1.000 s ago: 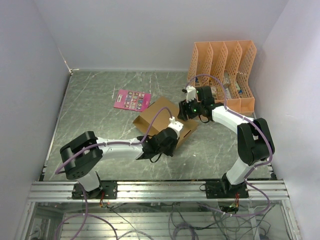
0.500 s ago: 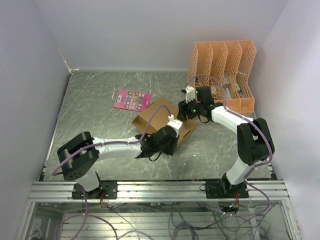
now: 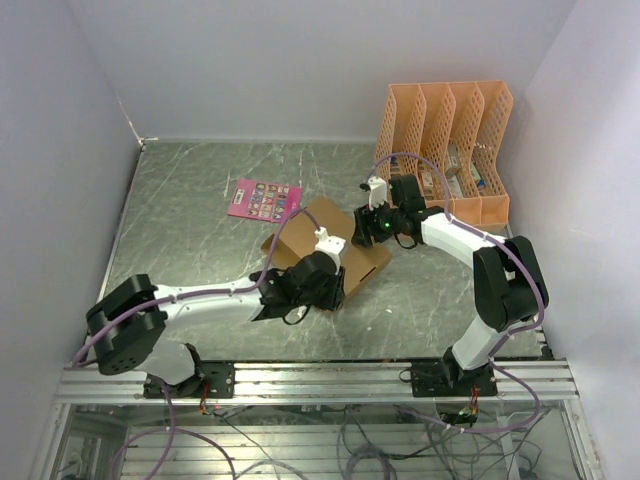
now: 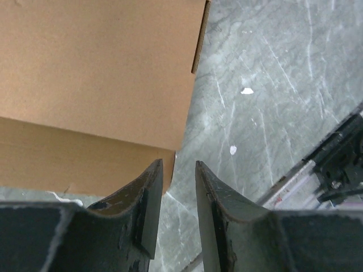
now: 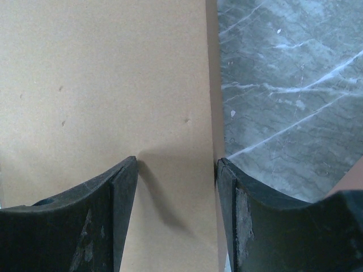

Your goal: Fold the paper box

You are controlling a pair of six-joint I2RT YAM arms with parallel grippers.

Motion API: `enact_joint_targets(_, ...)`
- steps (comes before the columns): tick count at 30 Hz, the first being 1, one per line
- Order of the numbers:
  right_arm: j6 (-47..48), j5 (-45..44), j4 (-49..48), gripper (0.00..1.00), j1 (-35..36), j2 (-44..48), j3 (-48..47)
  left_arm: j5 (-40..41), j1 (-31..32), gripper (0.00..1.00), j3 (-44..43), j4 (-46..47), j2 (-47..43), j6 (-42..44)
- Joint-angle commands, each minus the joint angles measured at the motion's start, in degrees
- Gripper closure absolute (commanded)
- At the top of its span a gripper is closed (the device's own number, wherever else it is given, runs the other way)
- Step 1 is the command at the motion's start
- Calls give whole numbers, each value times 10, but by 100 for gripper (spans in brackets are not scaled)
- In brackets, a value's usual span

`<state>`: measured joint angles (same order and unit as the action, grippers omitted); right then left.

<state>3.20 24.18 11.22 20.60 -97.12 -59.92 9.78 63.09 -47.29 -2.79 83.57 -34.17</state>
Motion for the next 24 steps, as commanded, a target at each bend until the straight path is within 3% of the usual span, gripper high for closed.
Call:
enact_joint_targets(1,-6,13,19,43,4,-5,6,-44,2,60,41,34,-51,-5)
enact_joint_targets(6,-7,16,21,43,5,-10,1,-23,54,58,95,90,-79,106)
enact_joint_targets(10,-6,15,21,43,5,-11,2,-8,59,57,113,131,-75,155)
enact_joint_targets(24,-5,17,21,43,7,-13,1,48,55,58,108,127,-8,145)
